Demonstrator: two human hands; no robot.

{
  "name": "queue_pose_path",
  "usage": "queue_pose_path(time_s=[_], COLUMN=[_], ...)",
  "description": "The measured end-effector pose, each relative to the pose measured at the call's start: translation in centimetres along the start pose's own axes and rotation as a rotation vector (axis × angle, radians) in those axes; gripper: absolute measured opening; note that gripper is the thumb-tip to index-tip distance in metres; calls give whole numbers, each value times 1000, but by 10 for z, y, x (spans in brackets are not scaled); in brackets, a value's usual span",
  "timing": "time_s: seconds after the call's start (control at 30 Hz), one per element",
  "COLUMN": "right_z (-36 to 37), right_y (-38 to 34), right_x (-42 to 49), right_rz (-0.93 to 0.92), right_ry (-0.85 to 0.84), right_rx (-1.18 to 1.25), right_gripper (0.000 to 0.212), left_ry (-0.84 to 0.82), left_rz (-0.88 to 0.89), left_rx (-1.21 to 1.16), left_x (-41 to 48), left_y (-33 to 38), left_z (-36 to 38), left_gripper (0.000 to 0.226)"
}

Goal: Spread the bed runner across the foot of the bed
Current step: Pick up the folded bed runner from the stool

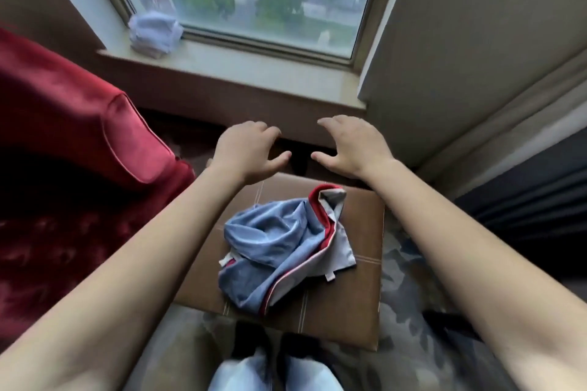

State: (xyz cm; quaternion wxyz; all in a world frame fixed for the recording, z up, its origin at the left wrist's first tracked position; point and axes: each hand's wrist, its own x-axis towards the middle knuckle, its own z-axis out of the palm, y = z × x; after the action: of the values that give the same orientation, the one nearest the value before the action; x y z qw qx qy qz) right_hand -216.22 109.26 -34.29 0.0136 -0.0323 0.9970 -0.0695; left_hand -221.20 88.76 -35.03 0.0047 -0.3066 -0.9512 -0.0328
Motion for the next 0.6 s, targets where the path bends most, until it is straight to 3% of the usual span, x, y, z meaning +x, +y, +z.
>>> queue_pose_path(time_s=[0.37, 0.5, 0.6], right_z=[180, 242, 287], right_y=[3, 10, 17], right_x=[10, 4, -5], right_rz=[-47, -83, -119], right_ry=[-267, -353, -473], right_rx=[97, 114, 49], right_gripper=[64, 66, 81], left_ry=[-236, -303, -345], left_rz=[25, -51, -144], left_rx=[-112, -146, -151], left_x=[-17, -35, -50], left_y=[-18, -18, -11], left_z=[179, 236, 273], left_gripper=[51, 57, 69])
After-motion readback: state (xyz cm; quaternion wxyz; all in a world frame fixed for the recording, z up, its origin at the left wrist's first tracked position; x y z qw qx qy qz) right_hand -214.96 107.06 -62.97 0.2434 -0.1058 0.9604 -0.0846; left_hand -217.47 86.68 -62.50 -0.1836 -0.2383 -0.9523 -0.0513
